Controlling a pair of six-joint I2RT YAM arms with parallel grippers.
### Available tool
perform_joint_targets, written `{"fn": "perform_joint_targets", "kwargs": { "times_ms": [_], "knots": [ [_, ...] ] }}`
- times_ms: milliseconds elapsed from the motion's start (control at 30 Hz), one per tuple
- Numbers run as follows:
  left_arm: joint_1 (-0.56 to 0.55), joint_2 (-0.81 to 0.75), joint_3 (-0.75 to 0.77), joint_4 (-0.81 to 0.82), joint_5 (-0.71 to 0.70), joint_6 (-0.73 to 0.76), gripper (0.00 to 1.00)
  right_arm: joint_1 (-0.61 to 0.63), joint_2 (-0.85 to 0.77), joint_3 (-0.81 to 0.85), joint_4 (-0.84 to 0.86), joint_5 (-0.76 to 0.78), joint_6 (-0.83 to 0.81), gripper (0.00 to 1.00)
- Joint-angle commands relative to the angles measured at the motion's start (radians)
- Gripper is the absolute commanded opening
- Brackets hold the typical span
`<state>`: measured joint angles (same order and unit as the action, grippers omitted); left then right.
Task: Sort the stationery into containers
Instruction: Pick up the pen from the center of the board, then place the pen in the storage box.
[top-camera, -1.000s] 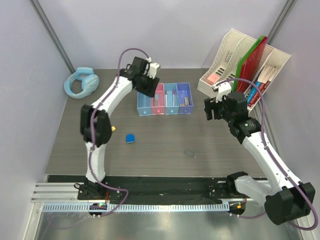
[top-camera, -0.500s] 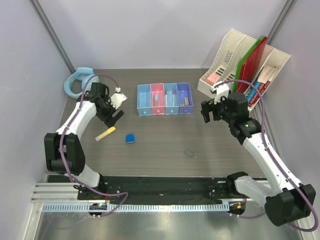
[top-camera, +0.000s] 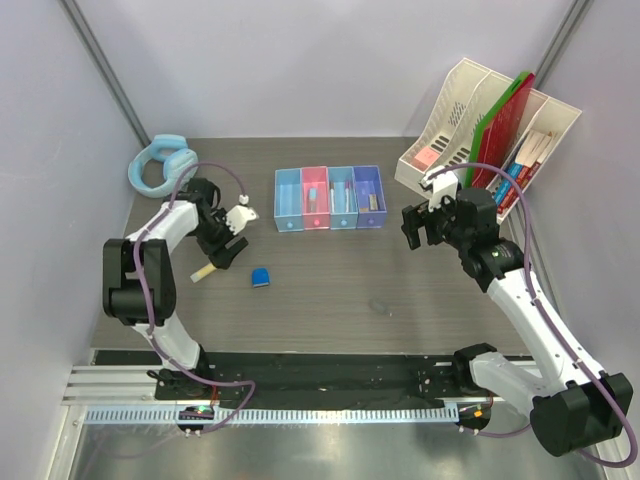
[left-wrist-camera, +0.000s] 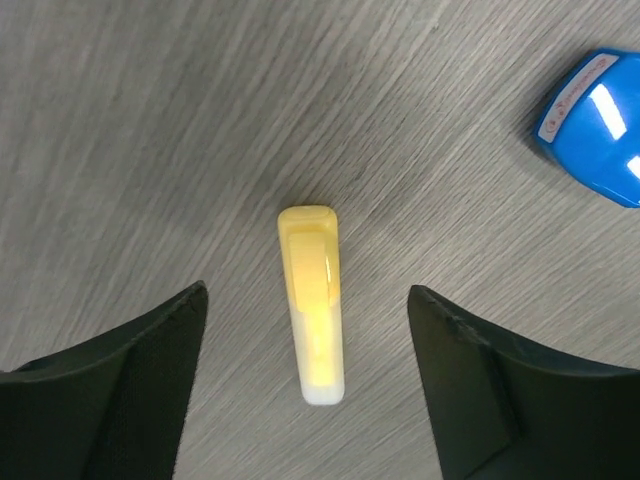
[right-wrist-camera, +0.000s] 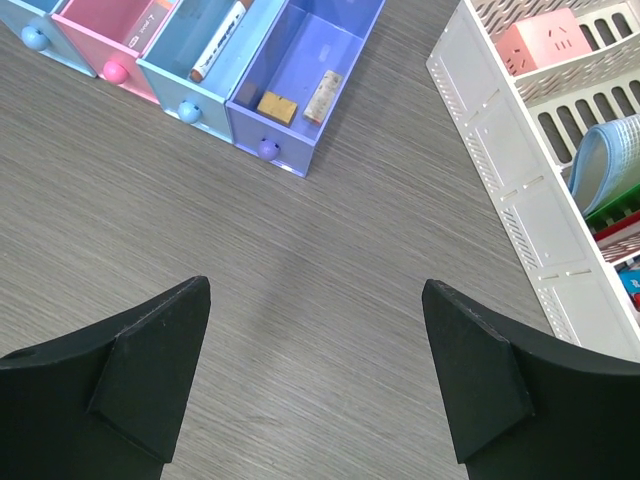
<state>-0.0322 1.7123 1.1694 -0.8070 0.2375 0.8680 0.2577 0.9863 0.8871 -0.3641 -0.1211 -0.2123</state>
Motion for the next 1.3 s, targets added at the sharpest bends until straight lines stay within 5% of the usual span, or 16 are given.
{"fn": "perform_joint_targets", "kwargs": {
  "times_ms": [0, 200, 267, 367, 400, 433, 633, 800, 933, 1067, 1267],
  "knots": [
    [0.005, 0.065, -0.045, 0.051, -0.021, 0.026, 0.77, -0.003, -0.012, -0.002, 0.017, -0.02, -0.009, 0.92],
    [0.006, 0.092, -0.066, 0.068, -0.037, 0.028, 0.69, -0.003, -0.012, 0.0, 0.017, -0.018, -0.006, 0.92],
    [0.005, 0.099, -0.063, 0.062, -0.03, 0.023, 0.56, -0.002, -0.009, 0.003, 0.017, -0.018, -0.001, 0.92],
    [0.005, 0.116, -0.036, 0.019, -0.018, 0.014, 0.23, -0.003, -0.011, 0.004, 0.019, -0.017, 0.002, 0.92],
    [0.005, 0.121, -0.025, -0.001, -0.014, 0.011, 0.04, -0.002, -0.011, 0.003, 0.019, -0.014, 0.004, 0.92],
    [0.006, 0.122, 0.002, -0.021, 0.0, 0.009, 0.0, -0.002, -0.012, 0.001, 0.02, -0.012, 0.002, 0.92],
    [-0.003, 0.084, 0.191, -0.19, 0.15, -0.041, 0.0, -0.003, -0.002, 0.006, 0.025, -0.003, 0.002, 0.92],
    [-0.044, 0.081, 0.462, -0.232, 0.44, -0.208, 0.0, -0.002, 0.02, 0.013, 0.031, 0.015, 0.001, 0.92],
    [-0.089, 0.113, 0.541, 0.002, 0.609, -0.63, 0.0, -0.002, 0.054, 0.026, 0.034, 0.029, -0.009, 0.92],
    [-0.161, 0.188, 0.55, 0.415, 0.628, -0.954, 0.0, -0.003, 0.08, 0.041, 0.037, 0.044, -0.015, 0.92],
    [-0.236, 0.481, 0.841, 0.477, 0.671, -1.228, 0.0, -0.003, 0.101, 0.044, 0.039, 0.064, -0.022, 0.92]
  ]
}}
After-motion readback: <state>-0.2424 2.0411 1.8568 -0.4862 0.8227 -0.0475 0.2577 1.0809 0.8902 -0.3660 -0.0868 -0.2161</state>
